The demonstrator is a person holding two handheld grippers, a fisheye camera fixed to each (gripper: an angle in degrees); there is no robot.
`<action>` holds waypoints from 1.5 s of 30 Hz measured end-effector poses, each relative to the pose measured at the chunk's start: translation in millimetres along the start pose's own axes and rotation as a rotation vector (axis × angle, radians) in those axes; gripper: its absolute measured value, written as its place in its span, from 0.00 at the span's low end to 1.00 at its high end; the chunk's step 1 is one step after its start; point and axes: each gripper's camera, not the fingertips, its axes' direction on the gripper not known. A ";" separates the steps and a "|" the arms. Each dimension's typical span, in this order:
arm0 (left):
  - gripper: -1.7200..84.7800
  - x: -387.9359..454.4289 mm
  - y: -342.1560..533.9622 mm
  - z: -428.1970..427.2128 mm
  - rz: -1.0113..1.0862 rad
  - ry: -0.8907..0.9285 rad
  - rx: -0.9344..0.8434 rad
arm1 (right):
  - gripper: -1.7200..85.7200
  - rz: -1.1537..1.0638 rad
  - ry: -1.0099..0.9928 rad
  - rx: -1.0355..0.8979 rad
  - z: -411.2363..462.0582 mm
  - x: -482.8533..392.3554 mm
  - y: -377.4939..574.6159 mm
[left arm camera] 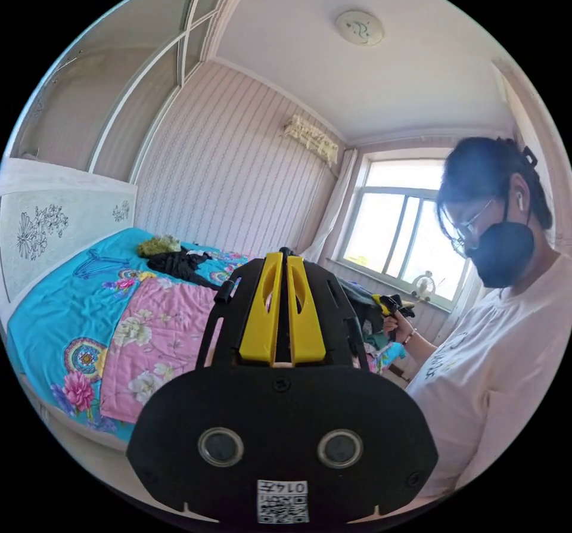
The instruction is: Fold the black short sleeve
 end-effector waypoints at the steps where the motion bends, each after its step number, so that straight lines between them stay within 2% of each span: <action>1: 0.01 4.1 -3.7 -3.1 0.006 0.007 0.003 | 0.02 -0.025 -0.005 -0.007 -0.5 -10.7 -4.3; 7: 0.01 40.5 -36.9 -61.6 0.147 0.137 0.185 | 0.02 -0.312 -0.037 -0.071 -8.2 -122.3 -33.9; 12: 0.01 58.5 -49.4 -99.3 0.241 0.123 0.290 | 0.02 -0.545 0.040 -0.083 -2.2 -201.6 -54.1; 14: 0.01 52.3 -62.4 -95.0 0.251 0.092 0.289 | 0.02 -0.563 0.103 -0.140 12.0 -209.3 -80.2; 17: 0.01 11.0 -88.6 -41.4 0.170 -0.017 0.181 | 0.02 -0.425 0.237 -0.302 48.9 -172.5 -138.1; 19: 0.01 -21.9 -102.8 15.8 0.123 -0.091 0.065 | 0.02 -0.251 0.406 -0.383 74.7 -120.9 -173.8; 21: 0.01 -63.8 -129.2 100.6 0.025 -0.122 -0.030 | 0.02 0.023 0.538 -0.419 94.4 -50.4 -218.8; 22: 0.01 -68.9 -137.9 118.6 0.015 -0.125 -0.031 | 0.02 0.084 0.532 -0.390 93.7 -40.8 -230.8; 23: 0.01 -73.2 -159.6 149.6 0.006 -0.140 -0.035 | 0.02 0.131 0.500 -0.275 87.7 -40.2 -256.6; 25: 0.01 -70.9 -193.6 175.5 0.001 -0.178 0.006 | 0.02 0.004 0.502 -0.111 79.7 -74.7 -292.7; 27: 0.01 -66.7 -222.1 179.5 0.001 -0.141 0.126 | 0.02 -0.259 0.557 0.090 74.1 -129.2 -307.6; 29: 0.01 -68.2 -227.7 178.2 0.009 -0.125 0.157 | 0.02 -0.370 0.512 0.164 68.0 -148.8 -305.8; 31: 0.01 -74.5 -215.8 178.9 0.041 -0.138 0.141 | 0.02 -0.413 0.445 0.150 63.4 -149.2 -298.8; 34: 0.01 -106.3 -161.4 186.5 0.029 -0.151 0.041 | 0.02 -0.402 0.444 0.002 62.9 -118.9 -269.2; 37: 0.01 -150.2 -73.4 198.1 -0.016 -0.158 -0.118 | 0.02 -0.290 0.456 -0.120 58.9 -58.0 -212.2; 40: 0.01 -196.7 32.7 219.8 -0.090 -0.179 -0.327 | 0.02 -0.072 0.476 -0.241 54.0 25.6 -135.9; 42: 0.01 -226.9 119.1 240.5 -0.162 -0.197 -0.523 | 0.02 0.143 0.557 -0.343 50.3 91.0 -69.8; 45: 0.01 -253.6 208.8 253.9 -0.230 -0.242 -0.718 | 0.02 0.396 0.531 -0.418 43.8 150.9 0.9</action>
